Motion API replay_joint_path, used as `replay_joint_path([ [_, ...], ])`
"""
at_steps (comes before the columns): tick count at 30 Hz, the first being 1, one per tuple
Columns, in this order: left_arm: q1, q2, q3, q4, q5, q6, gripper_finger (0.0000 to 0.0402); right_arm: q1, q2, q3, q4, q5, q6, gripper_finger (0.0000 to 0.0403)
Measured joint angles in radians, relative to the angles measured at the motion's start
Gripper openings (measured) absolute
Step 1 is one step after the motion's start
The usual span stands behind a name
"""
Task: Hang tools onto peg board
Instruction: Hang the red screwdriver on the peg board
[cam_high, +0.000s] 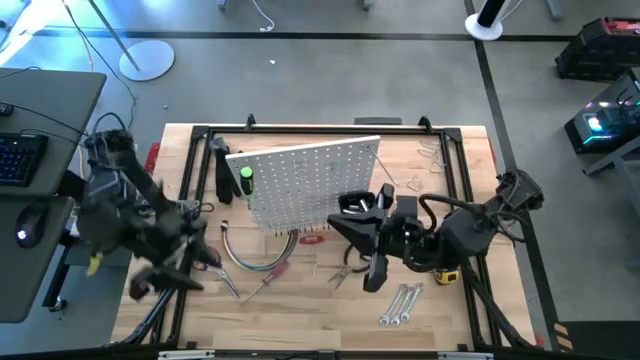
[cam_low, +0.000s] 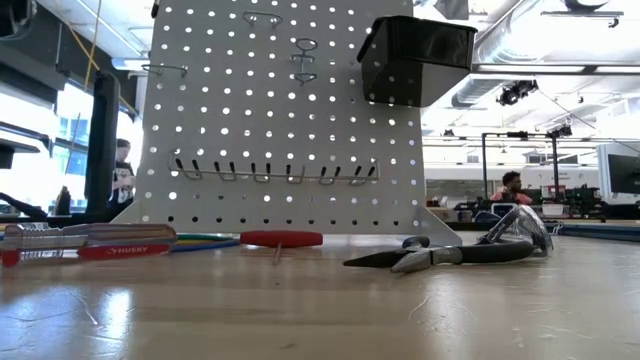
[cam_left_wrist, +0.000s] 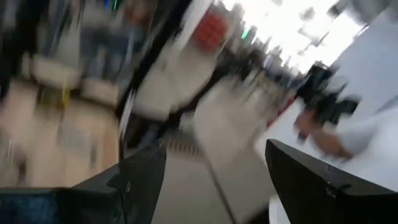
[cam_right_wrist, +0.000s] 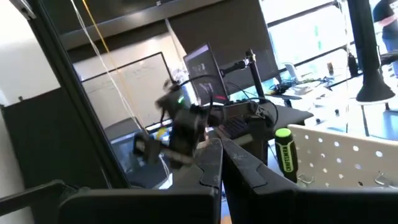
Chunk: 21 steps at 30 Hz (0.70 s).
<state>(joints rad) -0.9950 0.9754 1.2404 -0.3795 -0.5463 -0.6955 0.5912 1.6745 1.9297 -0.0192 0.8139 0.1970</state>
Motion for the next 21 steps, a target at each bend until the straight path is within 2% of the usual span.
replay_joint_path([
  [3,-0.087,0.044,0.000,-0.163,-0.036,-0.217,0.0268,0.007,0.000,0.000,0.000,0.006,0.004,0.0000],
  [8,-0.235,0.126,0.000,-0.296,-0.092,-0.491,0.0268,0.007,0.000,0.000,-0.037,0.006,0.031,0.0000],
  [11,-0.291,0.203,0.001,-0.439,-0.099,-0.662,0.0268,0.006,0.000,0.000,-0.061,0.006,0.047,0.0000],
  [16,-0.303,0.374,0.000,-0.657,-0.065,-0.954,0.0268,0.008,0.000,0.000,-0.127,0.006,0.085,0.0000],
  [21,-0.270,0.522,0.000,-0.647,-0.002,-1.119,0.0268,0.028,-0.040,-0.001,-0.292,0.006,0.131,0.0000],
])
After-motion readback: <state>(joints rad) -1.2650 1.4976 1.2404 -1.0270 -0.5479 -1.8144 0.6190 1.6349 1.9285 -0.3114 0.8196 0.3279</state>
